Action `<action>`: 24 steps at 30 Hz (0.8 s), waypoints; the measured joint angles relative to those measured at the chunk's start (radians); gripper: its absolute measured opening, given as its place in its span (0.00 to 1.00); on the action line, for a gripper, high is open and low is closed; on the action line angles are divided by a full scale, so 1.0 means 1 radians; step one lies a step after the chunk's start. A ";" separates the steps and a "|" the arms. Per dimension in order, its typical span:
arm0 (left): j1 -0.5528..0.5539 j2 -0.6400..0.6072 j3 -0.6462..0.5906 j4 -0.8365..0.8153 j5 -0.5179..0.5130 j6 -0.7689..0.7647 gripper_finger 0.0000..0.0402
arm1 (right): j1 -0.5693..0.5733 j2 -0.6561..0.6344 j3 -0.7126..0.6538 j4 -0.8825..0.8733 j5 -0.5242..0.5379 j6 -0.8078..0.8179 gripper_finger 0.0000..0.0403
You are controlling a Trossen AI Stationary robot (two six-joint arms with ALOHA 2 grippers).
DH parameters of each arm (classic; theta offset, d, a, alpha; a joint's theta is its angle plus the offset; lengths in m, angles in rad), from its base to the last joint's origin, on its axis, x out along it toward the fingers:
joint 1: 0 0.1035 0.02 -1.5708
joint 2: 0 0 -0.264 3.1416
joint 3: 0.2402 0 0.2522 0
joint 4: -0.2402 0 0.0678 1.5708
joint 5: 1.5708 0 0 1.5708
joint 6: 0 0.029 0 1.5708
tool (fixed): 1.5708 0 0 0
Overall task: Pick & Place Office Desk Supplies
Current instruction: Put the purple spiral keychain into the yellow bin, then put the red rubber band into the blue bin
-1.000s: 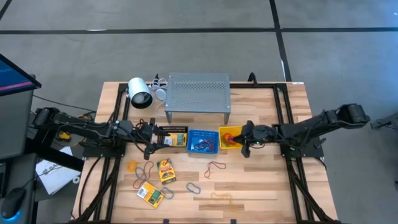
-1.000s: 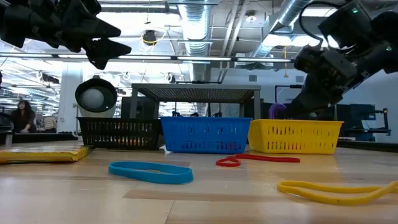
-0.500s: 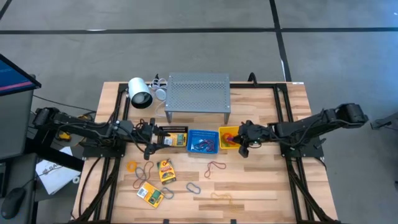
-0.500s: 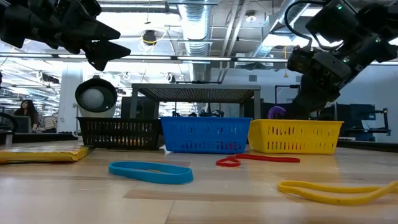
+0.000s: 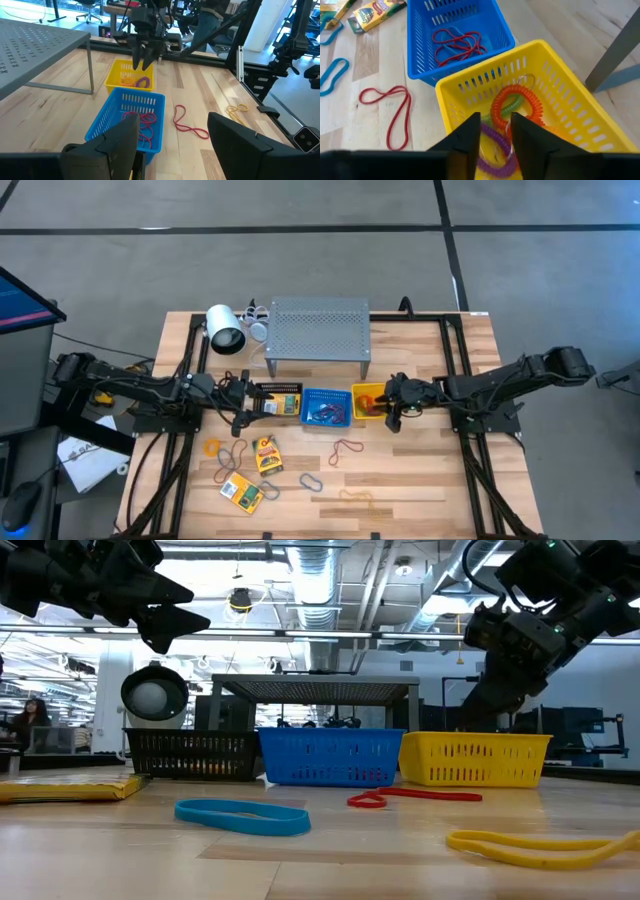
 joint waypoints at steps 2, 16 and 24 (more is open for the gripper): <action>0.000 0.000 0.000 0.000 0.000 0.000 0.58 | 0.000 0.000 0.000 -0.005 -0.001 0.002 0.32; 0.000 0.000 0.001 0.008 0.000 0.000 0.58 | 0.017 -0.096 0.072 0.052 -0.062 -0.061 0.49; 0.000 0.000 0.001 0.001 0.024 -0.020 0.58 | 0.101 -0.116 0.084 0.417 -0.218 -0.133 0.48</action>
